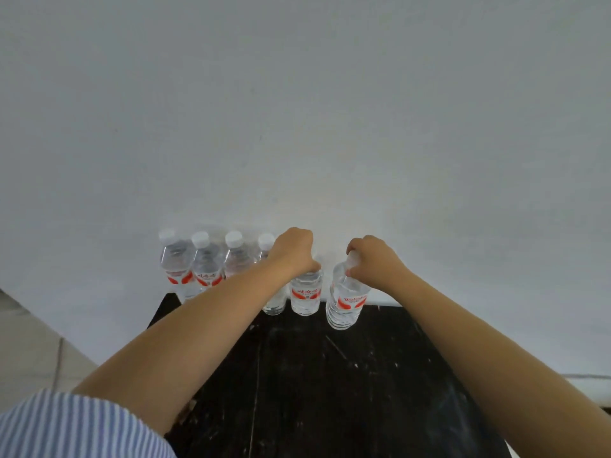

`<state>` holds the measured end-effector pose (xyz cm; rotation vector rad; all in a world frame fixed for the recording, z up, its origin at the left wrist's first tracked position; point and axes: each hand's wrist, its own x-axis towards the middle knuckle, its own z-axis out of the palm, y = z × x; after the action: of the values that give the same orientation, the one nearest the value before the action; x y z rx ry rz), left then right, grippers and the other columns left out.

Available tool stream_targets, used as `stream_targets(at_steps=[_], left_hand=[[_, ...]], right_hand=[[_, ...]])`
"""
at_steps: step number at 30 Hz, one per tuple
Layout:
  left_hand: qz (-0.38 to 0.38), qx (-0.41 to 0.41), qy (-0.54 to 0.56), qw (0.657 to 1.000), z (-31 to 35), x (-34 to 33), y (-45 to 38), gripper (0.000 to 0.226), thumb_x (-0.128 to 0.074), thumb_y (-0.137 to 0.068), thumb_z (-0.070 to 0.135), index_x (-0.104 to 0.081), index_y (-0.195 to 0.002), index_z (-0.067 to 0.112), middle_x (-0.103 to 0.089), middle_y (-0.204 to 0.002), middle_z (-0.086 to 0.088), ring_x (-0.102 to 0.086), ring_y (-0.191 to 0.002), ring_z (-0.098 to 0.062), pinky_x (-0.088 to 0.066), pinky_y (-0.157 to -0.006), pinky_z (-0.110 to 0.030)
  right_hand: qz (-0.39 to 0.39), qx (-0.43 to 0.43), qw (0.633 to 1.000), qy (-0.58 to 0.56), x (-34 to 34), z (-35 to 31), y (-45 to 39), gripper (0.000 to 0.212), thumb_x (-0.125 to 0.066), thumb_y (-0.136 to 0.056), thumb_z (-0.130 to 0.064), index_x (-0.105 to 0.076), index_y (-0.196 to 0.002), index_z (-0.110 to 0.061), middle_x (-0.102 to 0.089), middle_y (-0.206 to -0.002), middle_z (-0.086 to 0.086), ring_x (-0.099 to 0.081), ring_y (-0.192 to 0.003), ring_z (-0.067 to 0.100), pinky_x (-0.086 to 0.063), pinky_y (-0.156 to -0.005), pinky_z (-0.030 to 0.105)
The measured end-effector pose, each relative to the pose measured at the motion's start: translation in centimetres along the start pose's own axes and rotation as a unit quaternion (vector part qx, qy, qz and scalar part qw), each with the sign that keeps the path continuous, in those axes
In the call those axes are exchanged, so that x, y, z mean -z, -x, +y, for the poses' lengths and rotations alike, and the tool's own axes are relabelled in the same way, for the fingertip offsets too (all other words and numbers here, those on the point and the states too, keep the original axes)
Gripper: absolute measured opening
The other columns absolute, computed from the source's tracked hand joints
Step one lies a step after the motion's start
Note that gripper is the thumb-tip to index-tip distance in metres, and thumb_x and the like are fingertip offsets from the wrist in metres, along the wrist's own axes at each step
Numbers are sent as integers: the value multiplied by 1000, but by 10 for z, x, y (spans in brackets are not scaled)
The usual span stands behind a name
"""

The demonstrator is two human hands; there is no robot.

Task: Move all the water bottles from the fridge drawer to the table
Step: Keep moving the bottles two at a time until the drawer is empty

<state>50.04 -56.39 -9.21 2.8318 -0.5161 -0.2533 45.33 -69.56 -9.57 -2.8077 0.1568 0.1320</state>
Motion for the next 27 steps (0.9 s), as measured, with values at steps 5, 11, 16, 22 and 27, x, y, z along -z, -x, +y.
stream_targets(at_steps=[5, 11, 16, 22, 27], left_hand=[[-14, 8, -24, 1000, -25, -26, -41, 43, -66, -85, 22, -55, -121, 2, -56, -124, -15, -56, -114, -29, -46, -91, -33], [7, 0, -33, 999, -38, -30, -64, 39, -66, -85, 20, -58, -119, 2, -58, -122, -16, -57, -113, -31, -47, -91, -35], [17, -4, -42, 999, -43, -38, -74, 34, -62, -88, 20, -57, -116, 1, -59, -120, -16, -58, -111, -31, -46, -86, -33], [29, 14, -29, 999, -40, -44, -70, 41, -60, -90, 24, -49, -122, 1, -54, -122, -17, -54, -114, -33, -47, -89, -38], [53, 32, -32, 998, -28, -33, -41, 41, -54, -93, 22, -45, -128, 2, -48, -128, -17, -47, -120, -31, -44, -95, -38]], right_hand=[[-7, -7, 1000, -14, -31, 1, -49, 36, -58, -85, -11, -55, -120, -3, -54, -122, 17, -53, -112, 30, -43, -91, 30], [6, 9, 1000, -11, -43, -11, -84, 43, -63, -84, -14, -53, -125, -7, -53, -124, 19, -53, -114, 33, -43, -94, 33], [31, 10, 999, -11, -51, -9, -92, 42, -61, -84, -11, -54, -126, -7, -55, -123, 19, -53, -114, 33, -43, -92, 34], [26, 7, 1000, 0, -55, -12, -93, 45, -58, -87, -12, -48, -130, -6, -53, -126, 18, -53, -115, 31, -44, -93, 32], [-15, -9, 1000, -16, -47, -5, -61, 63, -54, -91, -16, -21, -145, -10, -45, -135, 20, -53, -118, 34, -45, -96, 35]])
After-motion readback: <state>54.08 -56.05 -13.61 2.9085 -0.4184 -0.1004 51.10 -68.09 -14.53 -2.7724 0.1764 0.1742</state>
